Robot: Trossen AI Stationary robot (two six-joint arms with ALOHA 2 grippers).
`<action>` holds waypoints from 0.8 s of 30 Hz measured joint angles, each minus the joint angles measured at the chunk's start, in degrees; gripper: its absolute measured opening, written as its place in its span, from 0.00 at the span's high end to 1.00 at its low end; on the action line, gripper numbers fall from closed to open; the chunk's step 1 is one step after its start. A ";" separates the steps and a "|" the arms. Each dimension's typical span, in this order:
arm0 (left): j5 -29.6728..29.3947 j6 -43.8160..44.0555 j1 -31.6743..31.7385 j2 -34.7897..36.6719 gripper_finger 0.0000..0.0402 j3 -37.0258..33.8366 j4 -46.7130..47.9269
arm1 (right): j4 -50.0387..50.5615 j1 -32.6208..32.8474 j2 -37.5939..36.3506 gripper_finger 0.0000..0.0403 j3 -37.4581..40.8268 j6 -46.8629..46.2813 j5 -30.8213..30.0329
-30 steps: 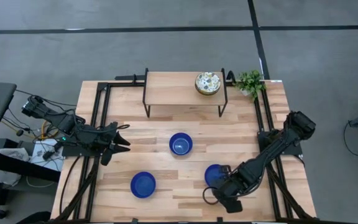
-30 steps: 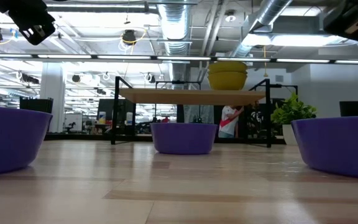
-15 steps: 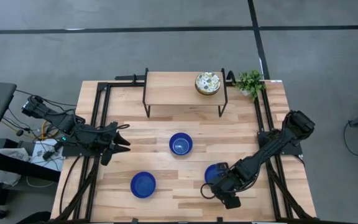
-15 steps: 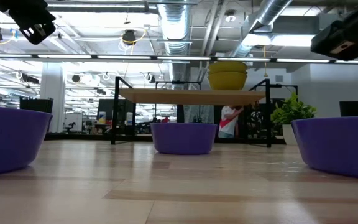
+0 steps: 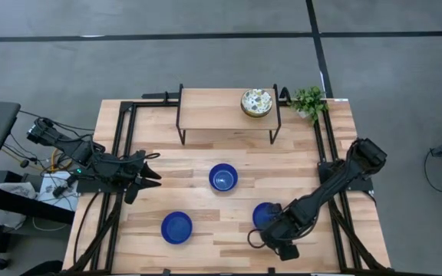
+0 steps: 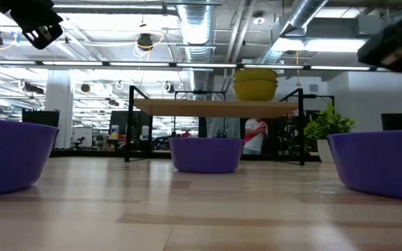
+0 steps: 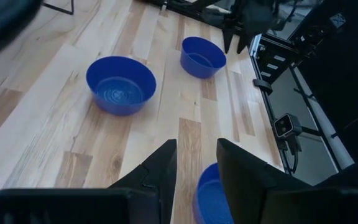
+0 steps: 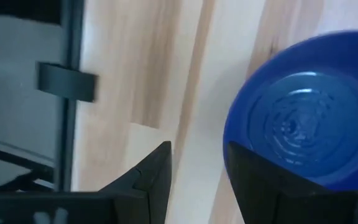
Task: Pick & Place Mini bowls
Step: Put the bottom right blue bowl on the shelf
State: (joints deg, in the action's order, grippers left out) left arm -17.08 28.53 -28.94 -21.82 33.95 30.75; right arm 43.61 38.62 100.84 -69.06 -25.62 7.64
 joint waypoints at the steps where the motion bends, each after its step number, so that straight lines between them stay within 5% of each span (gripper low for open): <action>1: 0.00 -0.01 -0.01 0.00 0.72 0.00 -0.05 | -0.14 -0.04 0.97 0.64 0.00 0.43 0.40; 10: -0.01 -0.01 0.00 -0.04 0.72 0.00 -0.54 | -0.07 -1.22 3.56 0.69 -0.21 0.34 -0.28; 19: -0.01 0.02 0.00 -1.55 0.72 0.00 -1.68 | 0.07 -1.26 3.48 0.97 -0.22 -0.47 0.34; 24: -0.02 0.02 -0.01 -3.85 0.72 -0.02 -2.91 | 0.04 -1.67 3.48 0.99 -0.28 -5.47 0.08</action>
State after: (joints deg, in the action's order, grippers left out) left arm -17.10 28.56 -28.95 -25.67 33.93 27.85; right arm 43.65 36.95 104.31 -69.34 -31.09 7.73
